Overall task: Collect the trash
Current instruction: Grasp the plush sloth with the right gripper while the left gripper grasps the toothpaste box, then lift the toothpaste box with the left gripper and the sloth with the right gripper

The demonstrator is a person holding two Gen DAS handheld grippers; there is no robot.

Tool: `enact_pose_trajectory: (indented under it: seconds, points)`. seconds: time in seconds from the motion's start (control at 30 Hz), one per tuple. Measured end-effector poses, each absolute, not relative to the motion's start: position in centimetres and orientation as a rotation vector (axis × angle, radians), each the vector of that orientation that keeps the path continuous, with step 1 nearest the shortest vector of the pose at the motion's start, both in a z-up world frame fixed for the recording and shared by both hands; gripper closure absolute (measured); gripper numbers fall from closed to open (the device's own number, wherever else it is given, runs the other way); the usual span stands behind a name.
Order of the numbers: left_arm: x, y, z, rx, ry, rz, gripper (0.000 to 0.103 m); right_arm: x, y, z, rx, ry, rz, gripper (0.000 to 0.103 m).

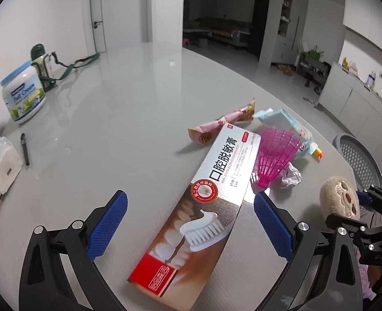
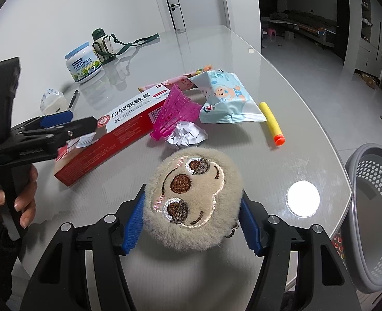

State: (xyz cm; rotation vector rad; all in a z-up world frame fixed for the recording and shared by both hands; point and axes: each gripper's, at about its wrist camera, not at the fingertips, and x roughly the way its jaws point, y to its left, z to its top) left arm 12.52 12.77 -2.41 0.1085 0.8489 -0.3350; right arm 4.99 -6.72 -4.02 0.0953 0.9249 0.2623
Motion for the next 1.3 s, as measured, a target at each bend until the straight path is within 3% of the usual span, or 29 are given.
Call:
enact_pose_trajectory:
  seconds: [0.87, 0.97, 1.2, 1.3]
  points:
    - [15.9, 11.0, -6.7, 0.16, 1.071, -0.372, 0.008, 5.1, -7.3, -4.1, 0.117, 0.932, 0.269, 0.041]
    - [15.6, 10.8, -6.7, 0.175, 1.054, -0.368, 0.015, 5.1, -7.3, -4.1, 0.118, 0.931, 0.267, 0.041]
    - [14.4, 11.2, -6.0, 0.121, 1.028, -0.369, 0.044, 5.2, -7.6, -4.1, 0.125, 0.928, 0.259, 0.041]
    - [13.8, 11.5, -5.7, 0.092, 1.025, -0.349, 0.049, 5.2, -7.8, -4.0, 0.13, 0.926, 0.258, 0.041]
